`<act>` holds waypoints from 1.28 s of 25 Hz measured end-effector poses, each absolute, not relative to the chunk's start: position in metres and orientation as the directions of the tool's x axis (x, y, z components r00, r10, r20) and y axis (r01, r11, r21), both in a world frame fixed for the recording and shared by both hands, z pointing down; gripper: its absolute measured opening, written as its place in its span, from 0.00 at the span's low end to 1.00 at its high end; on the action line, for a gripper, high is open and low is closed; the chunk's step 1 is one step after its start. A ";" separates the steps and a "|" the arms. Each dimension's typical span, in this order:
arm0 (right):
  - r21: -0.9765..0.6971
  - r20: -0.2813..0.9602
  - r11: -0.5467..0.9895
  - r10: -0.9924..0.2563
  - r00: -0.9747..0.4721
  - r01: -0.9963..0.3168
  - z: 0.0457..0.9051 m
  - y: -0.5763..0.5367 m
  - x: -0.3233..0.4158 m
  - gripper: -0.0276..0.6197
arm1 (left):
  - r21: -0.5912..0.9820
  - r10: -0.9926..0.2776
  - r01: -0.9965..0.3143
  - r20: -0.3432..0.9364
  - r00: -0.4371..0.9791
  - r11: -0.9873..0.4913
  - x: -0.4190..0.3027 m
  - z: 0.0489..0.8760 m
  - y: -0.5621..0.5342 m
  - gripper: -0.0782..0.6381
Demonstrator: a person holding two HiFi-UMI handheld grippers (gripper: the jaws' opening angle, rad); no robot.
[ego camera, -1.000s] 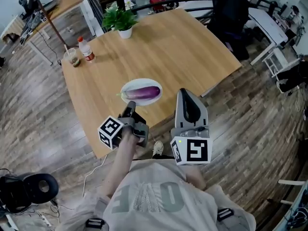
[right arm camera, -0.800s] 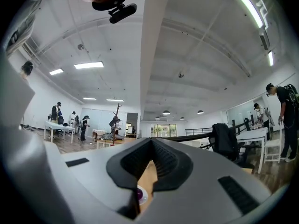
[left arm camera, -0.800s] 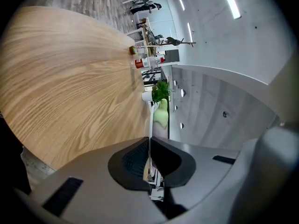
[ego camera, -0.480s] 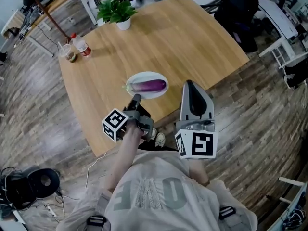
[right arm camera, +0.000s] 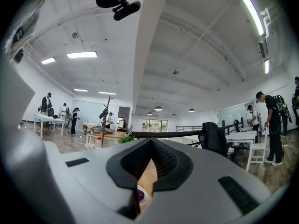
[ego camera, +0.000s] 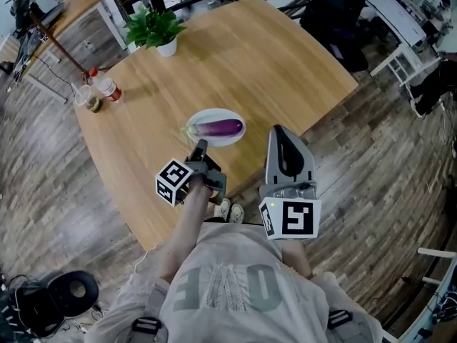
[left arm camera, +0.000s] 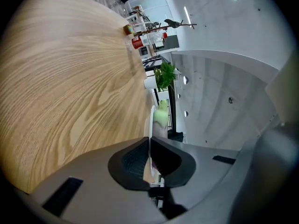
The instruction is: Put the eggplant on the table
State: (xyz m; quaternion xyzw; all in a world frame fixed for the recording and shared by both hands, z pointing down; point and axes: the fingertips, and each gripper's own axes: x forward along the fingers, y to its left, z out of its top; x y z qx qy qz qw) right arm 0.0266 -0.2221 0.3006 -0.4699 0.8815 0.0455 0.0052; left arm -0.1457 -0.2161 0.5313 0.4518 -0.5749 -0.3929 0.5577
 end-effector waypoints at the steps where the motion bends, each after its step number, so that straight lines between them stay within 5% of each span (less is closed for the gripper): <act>1: 0.079 -0.053 0.551 -0.830 -0.555 -0.831 0.300 -0.223 0.027 0.07 | 0.954 -0.956 -0.084 0.291 0.032 0.287 -0.147 0.535 -0.219 0.13; 32: 0.088 0.008 0.510 -0.859 -0.511 -0.856 0.321 -0.246 0.018 0.07 | 0.929 -0.922 -0.113 0.365 0.132 0.352 -0.142 0.593 -0.265 0.13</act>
